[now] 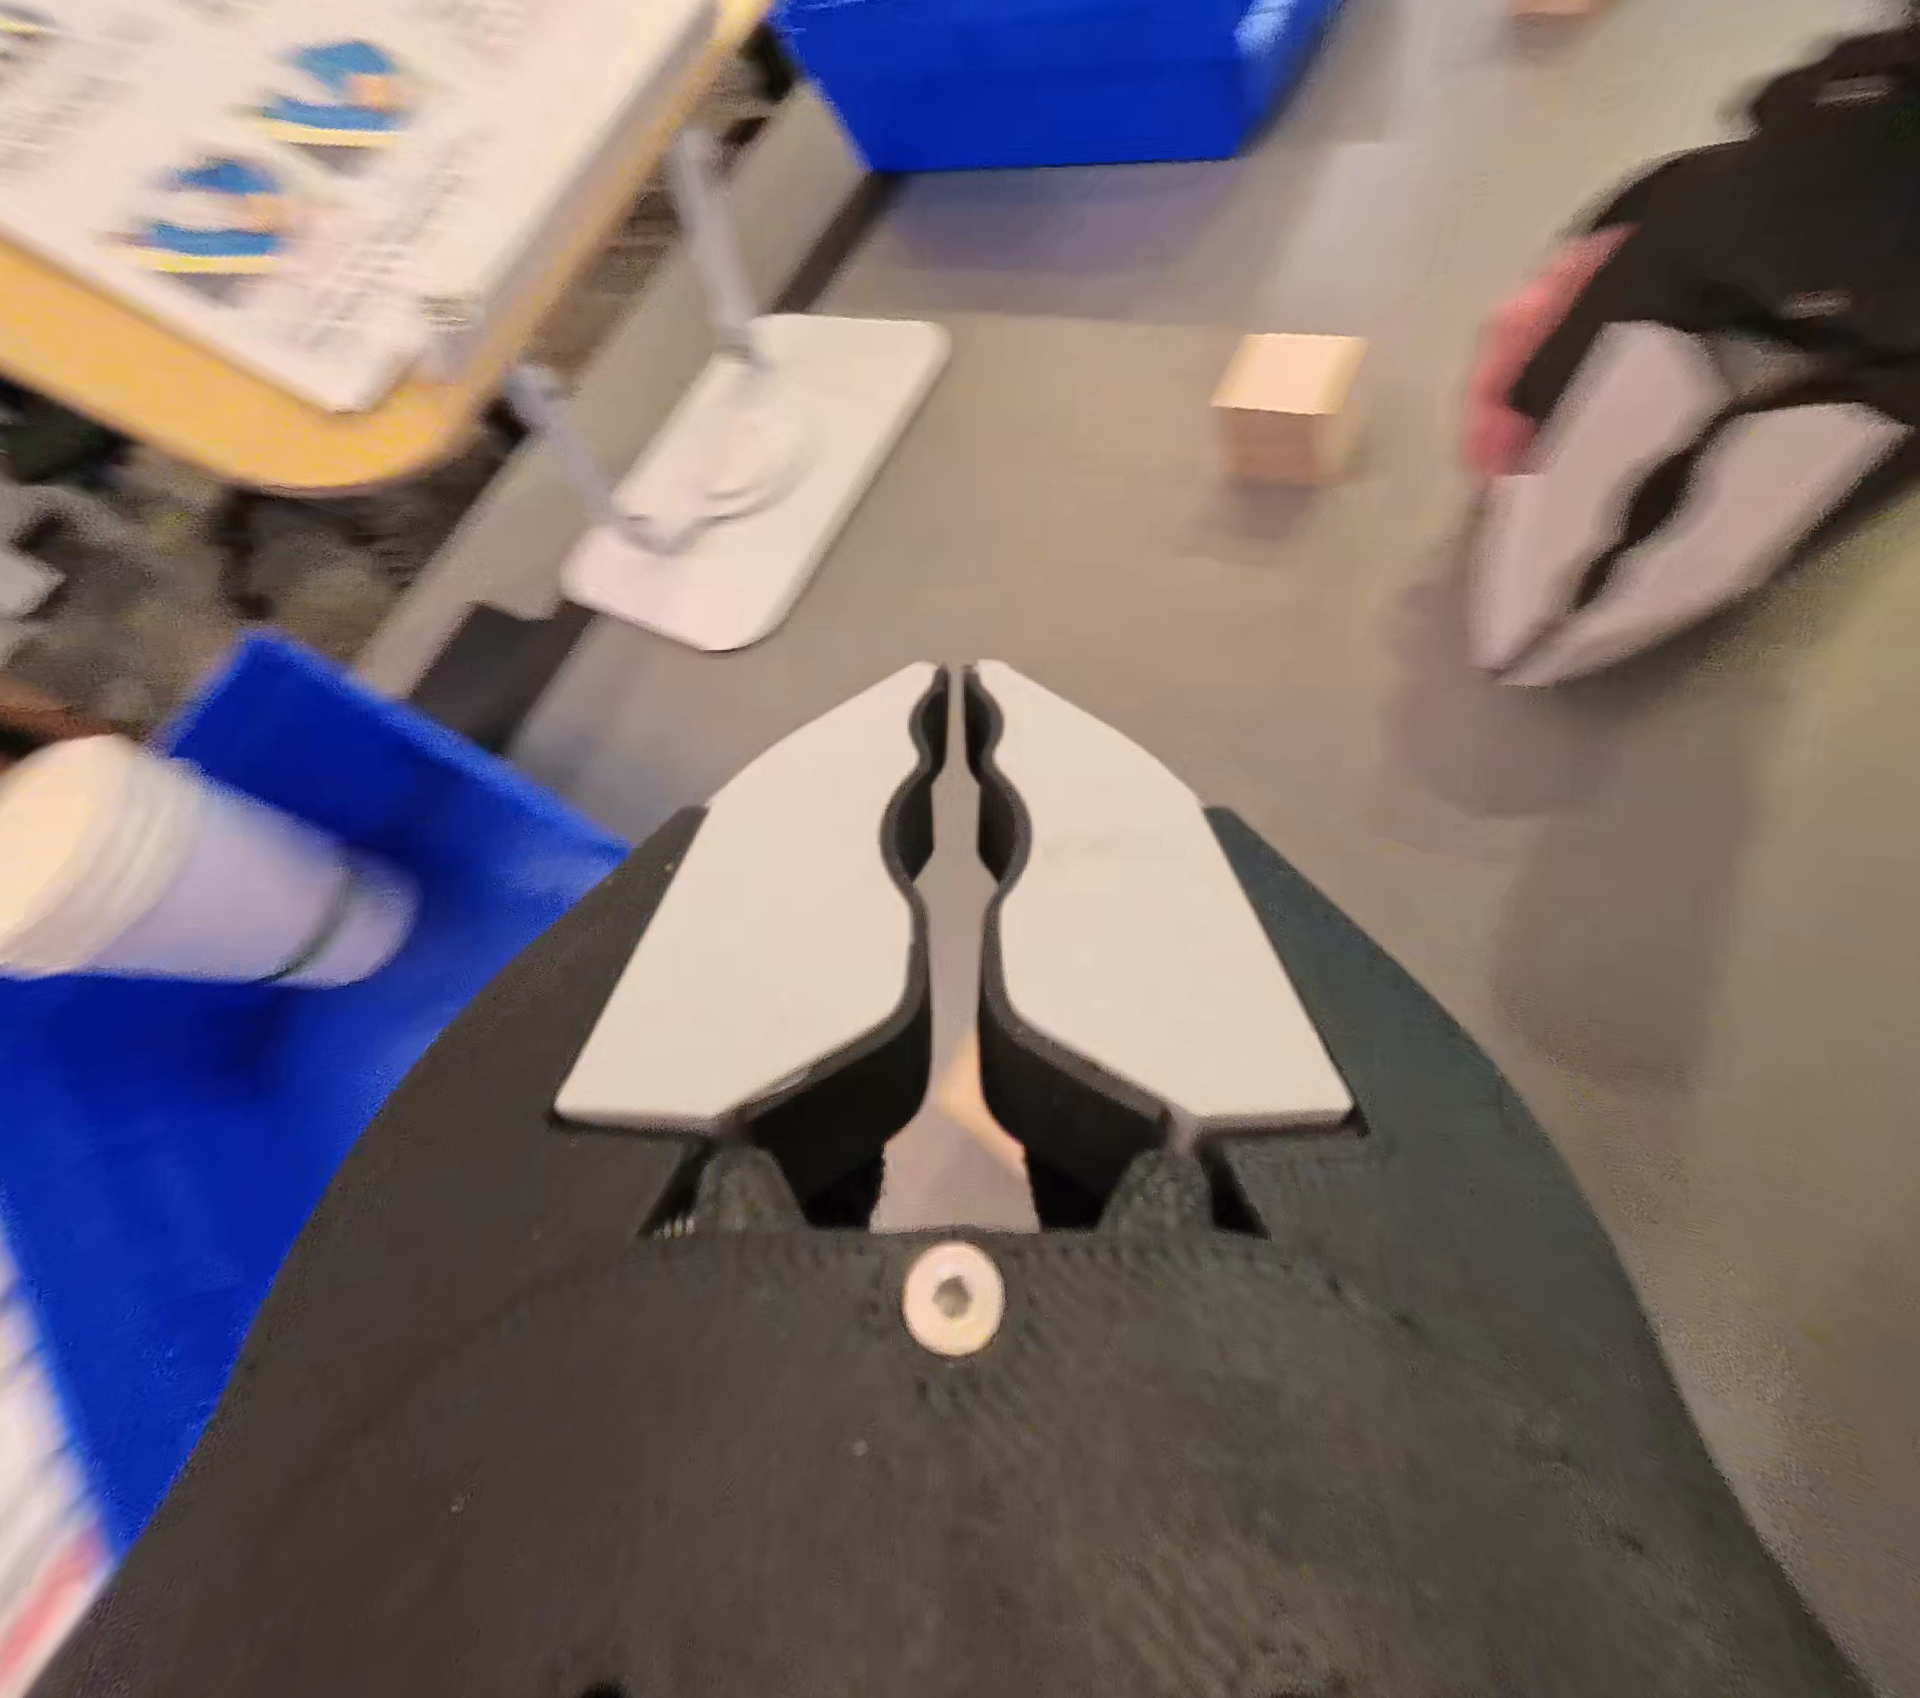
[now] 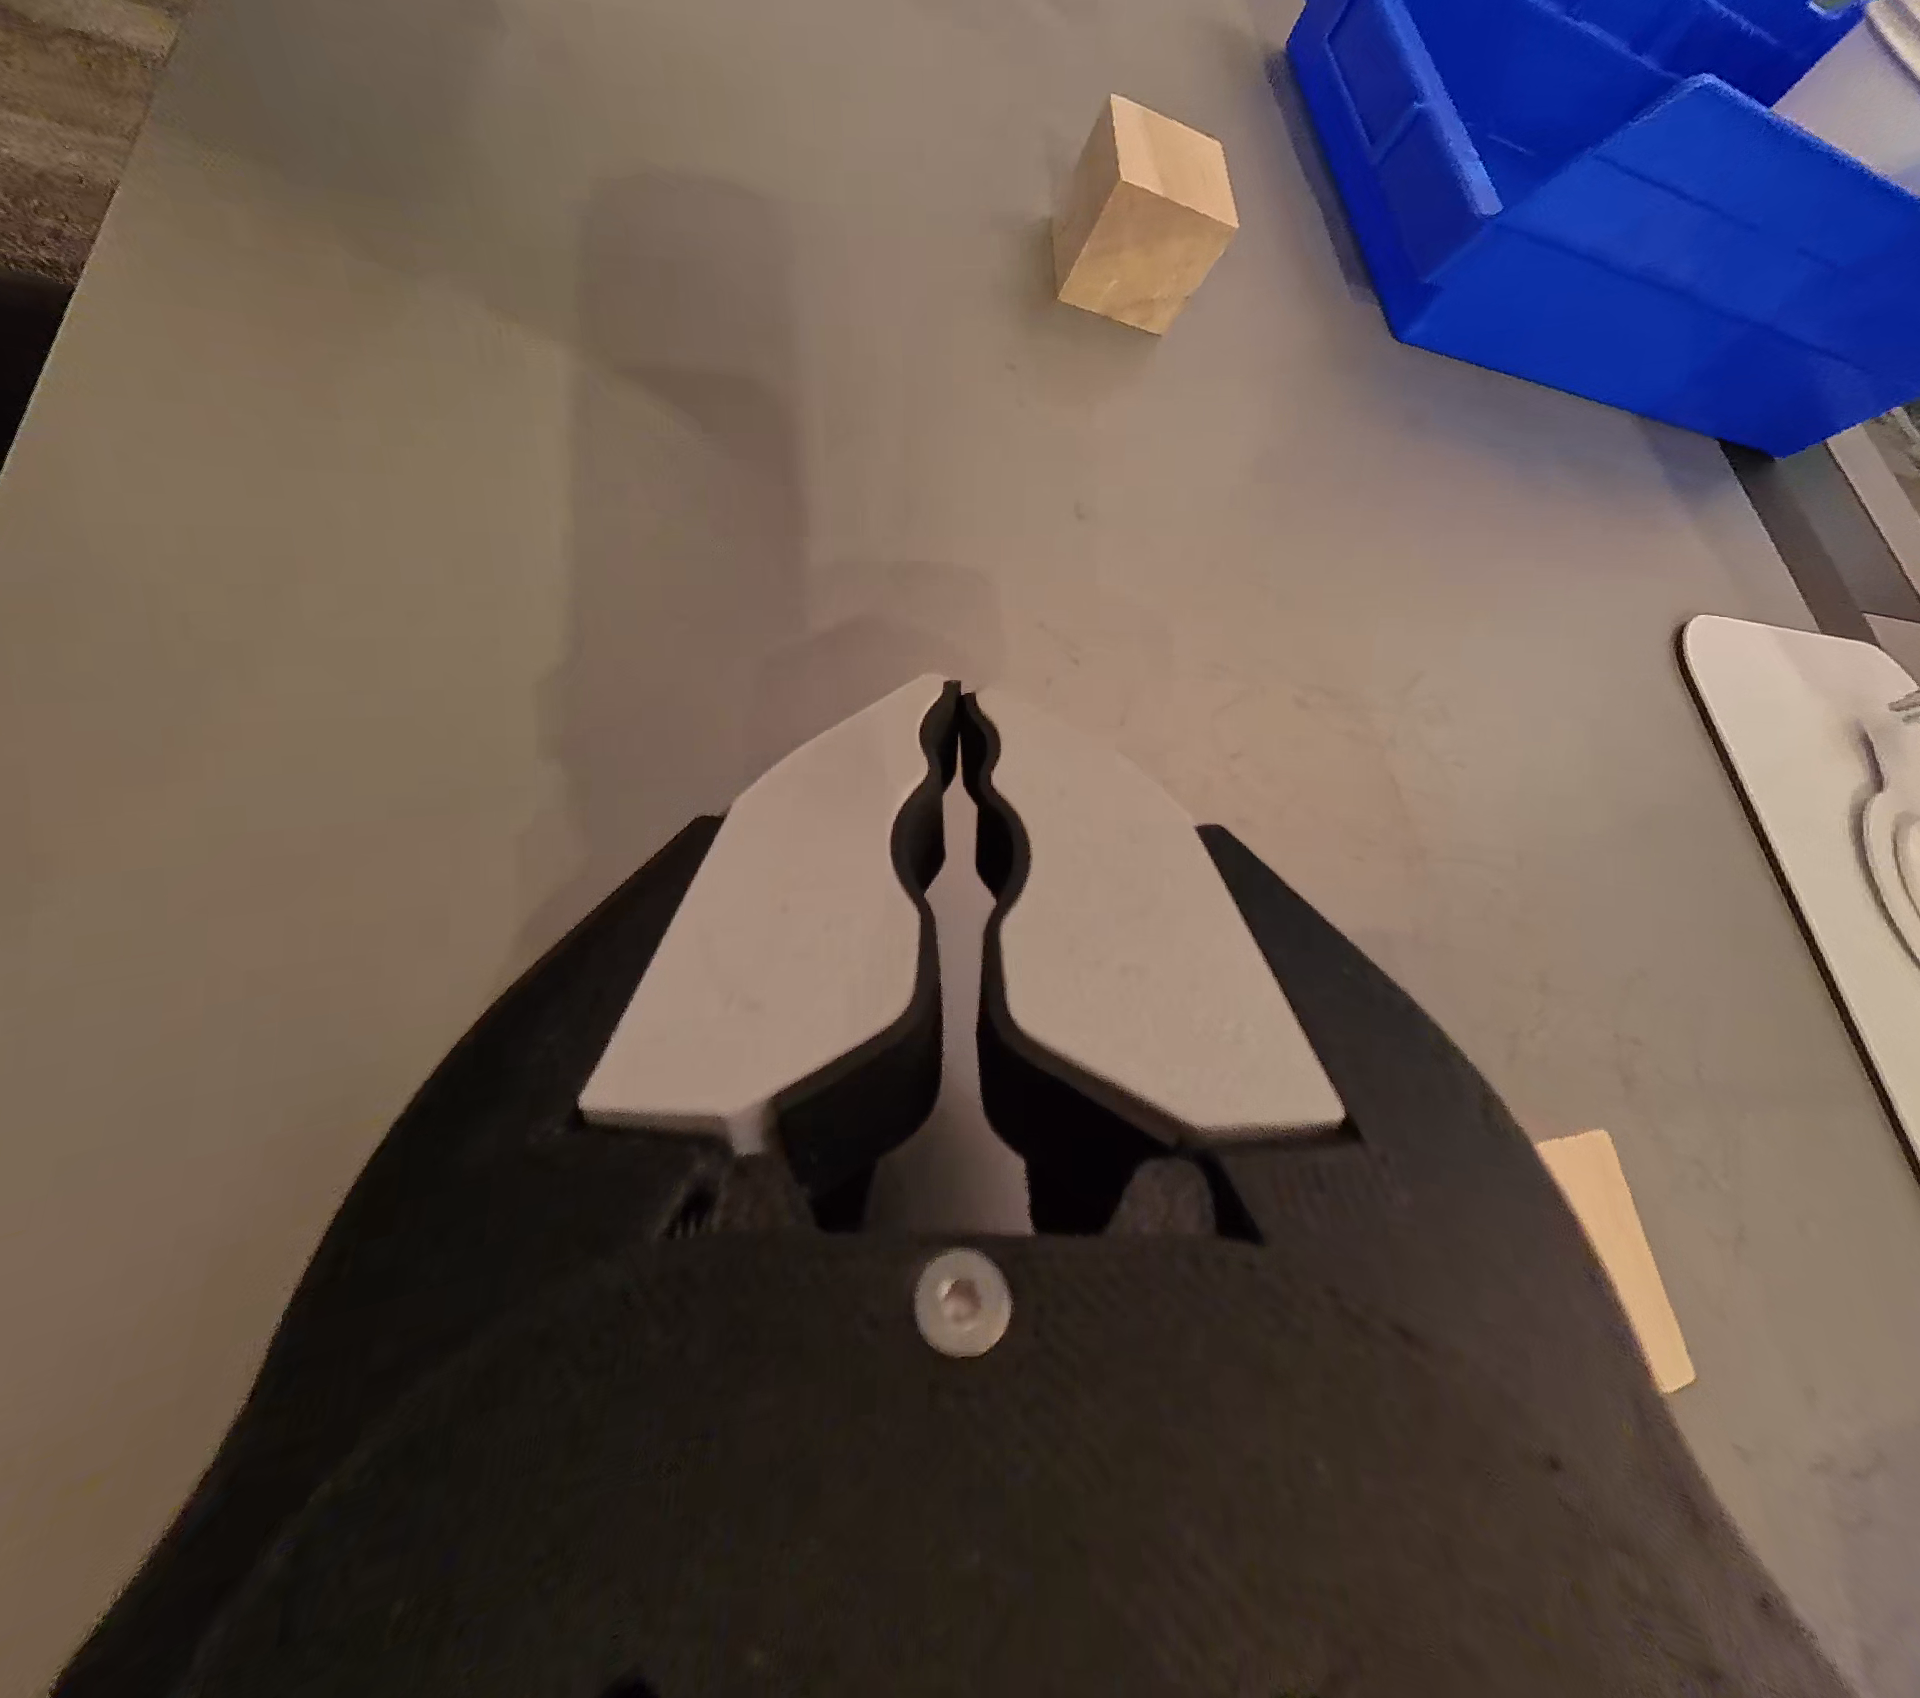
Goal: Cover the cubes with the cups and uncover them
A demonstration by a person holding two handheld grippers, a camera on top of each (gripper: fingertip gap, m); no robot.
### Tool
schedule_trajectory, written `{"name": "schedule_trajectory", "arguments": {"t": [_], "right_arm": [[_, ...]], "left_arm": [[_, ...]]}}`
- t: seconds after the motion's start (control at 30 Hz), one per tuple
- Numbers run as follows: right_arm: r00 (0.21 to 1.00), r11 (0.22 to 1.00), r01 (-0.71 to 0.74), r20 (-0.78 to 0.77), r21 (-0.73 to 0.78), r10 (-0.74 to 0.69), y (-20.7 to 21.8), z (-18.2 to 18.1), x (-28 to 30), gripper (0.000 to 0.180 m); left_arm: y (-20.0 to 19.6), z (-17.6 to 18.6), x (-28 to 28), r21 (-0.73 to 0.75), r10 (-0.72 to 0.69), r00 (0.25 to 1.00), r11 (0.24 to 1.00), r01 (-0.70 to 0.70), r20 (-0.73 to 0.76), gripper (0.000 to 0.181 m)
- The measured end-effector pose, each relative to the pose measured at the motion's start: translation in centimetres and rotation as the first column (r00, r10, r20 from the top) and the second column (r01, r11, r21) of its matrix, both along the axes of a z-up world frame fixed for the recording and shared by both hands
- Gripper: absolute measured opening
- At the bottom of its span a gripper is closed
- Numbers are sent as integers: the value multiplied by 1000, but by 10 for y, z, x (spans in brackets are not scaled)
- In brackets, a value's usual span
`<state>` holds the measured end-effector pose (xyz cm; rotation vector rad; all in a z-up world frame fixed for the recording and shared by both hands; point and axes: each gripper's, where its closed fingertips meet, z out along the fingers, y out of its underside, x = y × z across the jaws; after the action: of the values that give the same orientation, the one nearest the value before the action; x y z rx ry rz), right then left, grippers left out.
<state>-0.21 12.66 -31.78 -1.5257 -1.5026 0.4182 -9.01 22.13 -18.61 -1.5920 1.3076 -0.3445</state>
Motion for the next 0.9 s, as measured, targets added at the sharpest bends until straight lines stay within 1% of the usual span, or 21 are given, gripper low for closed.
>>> {"name": "schedule_trajectory", "arguments": {"t": [0.03, 0.1, 0.17, 0.3, 0.47, 0.57, 0.63, 0.73, 0.9], "right_arm": [[1000, 1000, -5, 6, 6, 5, -1, -1, 0, 0], [1000, 1000, -9, 10, 9, 9, -1, -1, 0, 0], [1000, 1000, -10, 11, 5, 10, -2, -1, 0, 0], [1000, 1000, -8, 17, 4, 7, -1, -3, 0, 0], [1000, 1000, -9, 26, 2, 9, -1, -4, 0, 0], [1000, 1000, -12, 20, -6, 12, -2, -3, 0, 0], [1000, 1000, -12, 16, -9, 12, -2, -3, 0, 0], [1000, 1000, -15, 13, -13, 15, -2, -3, 0, 0], [1000, 1000, -20, 0, -25, 20, -2, -1, 0, 0]], "left_arm": [[22, 10, -11, 46, 46, 999, 998, -45, -12, 7], [61, 25, -25, 105, 90, 995, 991, -86, -32, 10], [105, 31, -41, 178, 151, 984, 975, -132, -95, 14], [191, 22, -71, 255, 269, 933, 945, -206, -241, 21], [269, 12, -95, 305, 331, 890, 923, -235, -315, 24], [299, 1, -109, 305, 337, 858, 925, -226, -388, 24], [313, -9, -116, 284, 324, 842, 935, -214, -431, 22], [324, -21, -123, 245, 293, 823, 950, -194, -486, 21], [330, -29, -125, 215, 251, 809, 964, -158, -531, 17]]}}
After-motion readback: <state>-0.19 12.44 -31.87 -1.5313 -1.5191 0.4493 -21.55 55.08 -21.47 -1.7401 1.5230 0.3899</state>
